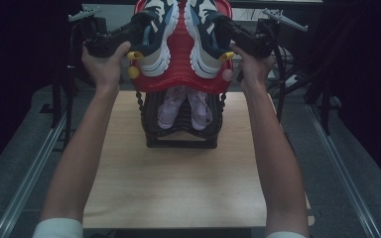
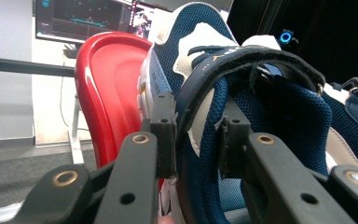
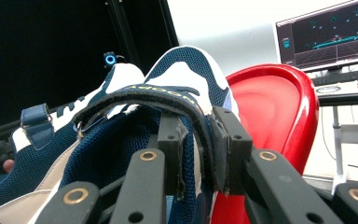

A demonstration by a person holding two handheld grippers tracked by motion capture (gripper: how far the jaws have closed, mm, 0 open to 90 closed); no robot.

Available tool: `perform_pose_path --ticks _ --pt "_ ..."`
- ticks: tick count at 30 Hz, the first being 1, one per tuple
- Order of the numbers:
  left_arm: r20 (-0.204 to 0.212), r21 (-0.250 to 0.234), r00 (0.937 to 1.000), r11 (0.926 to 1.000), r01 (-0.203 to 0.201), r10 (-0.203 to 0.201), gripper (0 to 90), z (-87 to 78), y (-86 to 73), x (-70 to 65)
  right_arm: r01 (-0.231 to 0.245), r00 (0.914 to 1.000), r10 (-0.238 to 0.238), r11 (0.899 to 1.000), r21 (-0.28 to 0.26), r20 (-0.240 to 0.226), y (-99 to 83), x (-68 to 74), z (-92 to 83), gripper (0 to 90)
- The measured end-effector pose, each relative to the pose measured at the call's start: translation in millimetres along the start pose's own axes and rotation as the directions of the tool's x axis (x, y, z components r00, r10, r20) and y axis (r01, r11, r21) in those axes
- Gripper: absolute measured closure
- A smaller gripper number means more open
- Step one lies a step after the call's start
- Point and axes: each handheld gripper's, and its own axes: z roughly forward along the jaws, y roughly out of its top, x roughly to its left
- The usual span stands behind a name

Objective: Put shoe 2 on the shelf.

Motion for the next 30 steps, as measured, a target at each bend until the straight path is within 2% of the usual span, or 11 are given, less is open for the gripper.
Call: perform_pose_path --ticks 7,10,16,18,24,30 --pt "-0.022 0.016 0.9992 0.9993 -0.034 0.035 71.4 7.4 -7.3 -3.8 0.066 0.9966 -0.067 0.998 0.012 0.048 -6.1 12.4 8.9 73.4" --pt "-0.018 0.009 0.9993 0.9995 -0.032 0.032 70.0 10.4 -10.1 -5.7 0.102 0.9923 -0.102 0.995 -0.001 0.071 -8.7 18.7 10.5 72.1" --pt "-0.009 0.004 0.9996 0.9997 -0.026 0.026 66.0 14.1 -13.4 -9.1 0.159 0.9831 -0.16 0.987 0.013 0.089 -10.3 26.1 14.7 69.6" --pt "0.012 0.006 0.9997 0.9997 -0.023 0.023 61.9 16.0 -14.8 -9.4 0.154 0.9841 -0.155 0.988 0.017 0.087 -10.1 25.8 15.4 69.0" --pt "0.023 -0.008 0.9996 0.9999 -0.013 0.014 56.5 15.4 -14.6 -9.2 0.145 0.9872 -0.148 0.989 0.04 0.06 -9.2 24.3 17.6 65.8" --pt "0.018 -0.023 0.9997 0.9997 -0.013 0.013 53.1 11.5 -12.8 -9.4 0.177 0.9806 -0.183 0.98 0.089 0.07 -9.2 28.4 22.8 61.4"
